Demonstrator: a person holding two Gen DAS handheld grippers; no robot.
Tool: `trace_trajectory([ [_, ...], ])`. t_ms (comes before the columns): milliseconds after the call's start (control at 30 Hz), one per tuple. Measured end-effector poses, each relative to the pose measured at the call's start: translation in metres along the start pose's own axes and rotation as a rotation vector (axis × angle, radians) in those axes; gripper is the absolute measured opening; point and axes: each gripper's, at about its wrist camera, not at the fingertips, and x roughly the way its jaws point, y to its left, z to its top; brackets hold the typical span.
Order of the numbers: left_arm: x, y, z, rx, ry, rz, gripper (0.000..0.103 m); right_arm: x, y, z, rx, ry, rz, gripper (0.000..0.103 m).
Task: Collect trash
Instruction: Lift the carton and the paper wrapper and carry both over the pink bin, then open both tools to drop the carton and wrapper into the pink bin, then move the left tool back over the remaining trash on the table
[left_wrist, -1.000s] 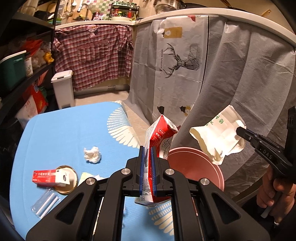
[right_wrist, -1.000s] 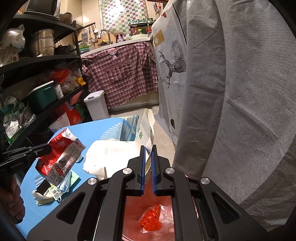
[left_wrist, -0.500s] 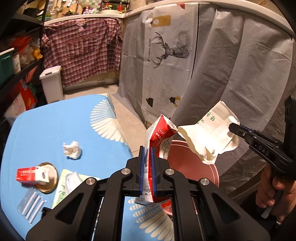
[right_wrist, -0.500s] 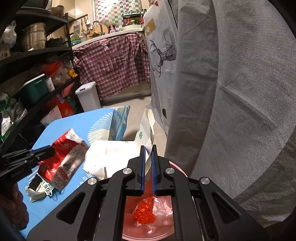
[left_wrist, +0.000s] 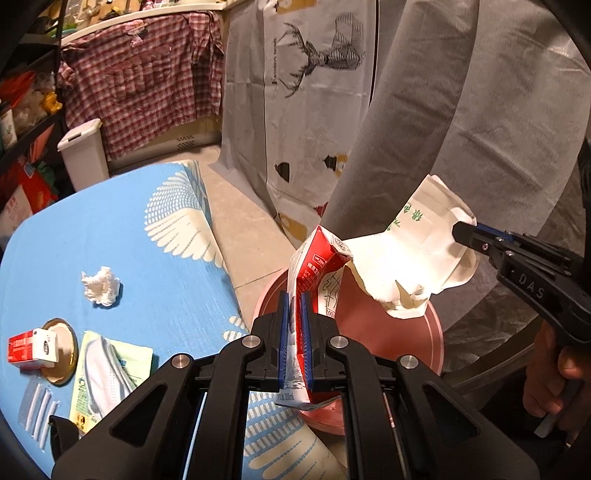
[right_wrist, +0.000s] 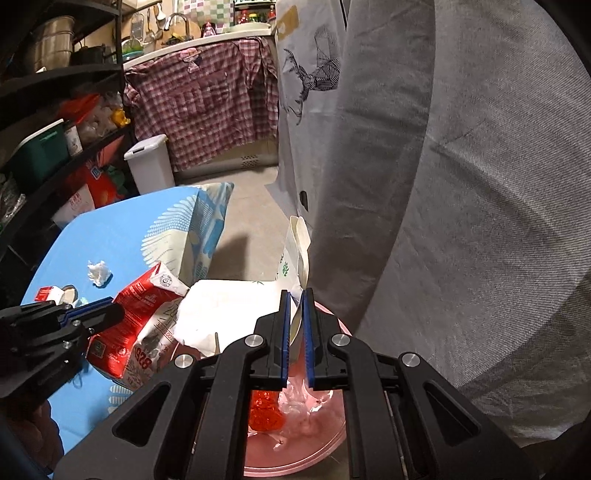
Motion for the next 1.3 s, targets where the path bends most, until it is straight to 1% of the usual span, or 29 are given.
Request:
trace_trajectory([
  [167, 0.005, -0.001, 0.001, -0.004, 0.011, -0.010, 0.007, 0.004, 0.000, 0.000, 0.002, 0.010, -0.014, 0.012],
  [267, 0.007, -0.003, 0.001, 0.005, 0.014, -0.017, 0.008, 0.005, -0.001, 0.000, 0.005, 0.013, -0.012, 0.013],
  [300, 0.007, -0.003, 0.001, 0.006, 0.014, -0.016, 0.008, 0.005, -0.001, 0.000, 0.005, 0.011, -0.013, 0.014],
  [367, 0.007, -0.001, 0.002, -0.003, 0.010, -0.019, 0.008, 0.004, -0.001, 0.000, 0.005, 0.006, -0.012, 0.020],
  [400, 0.006, 0.000, 0.002, -0.006, 0.009, -0.019, 0.008, 0.004, -0.001, 0.000, 0.003, 0.003, -0.012, 0.024],
  [433, 0.006, 0.001, 0.002, -0.008, 0.006, -0.017, 0.008, 0.004, -0.001, 0.000, 0.001, 0.001, -0.011, 0.026],
  [633, -0.007, 0.009, 0.003, -0.013, -0.021, -0.008, 0.008, -0.001, 0.004, -0.001, -0.013, -0.024, 0.013, 0.027],
  [767, -0.022, 0.017, 0.004, -0.016, -0.047, -0.004, 0.008, -0.009, 0.012, -0.001, -0.039, -0.060, 0.033, 0.027],
  [967, -0.053, 0.040, 0.006, -0.044, -0.106, 0.017, 0.008, -0.024, 0.024, 0.000, -0.067, -0.122, 0.058, 0.027],
  [1167, -0.077, 0.066, 0.003, -0.072, -0.138, 0.048, 0.008, -0.036, 0.039, 0.002, -0.080, -0.158, 0.095, 0.027],
  [1300, -0.091, 0.083, -0.001, -0.091, -0.150, 0.072, 0.008, -0.040, 0.054, 0.002, -0.080, -0.163, 0.150, 0.025],
])
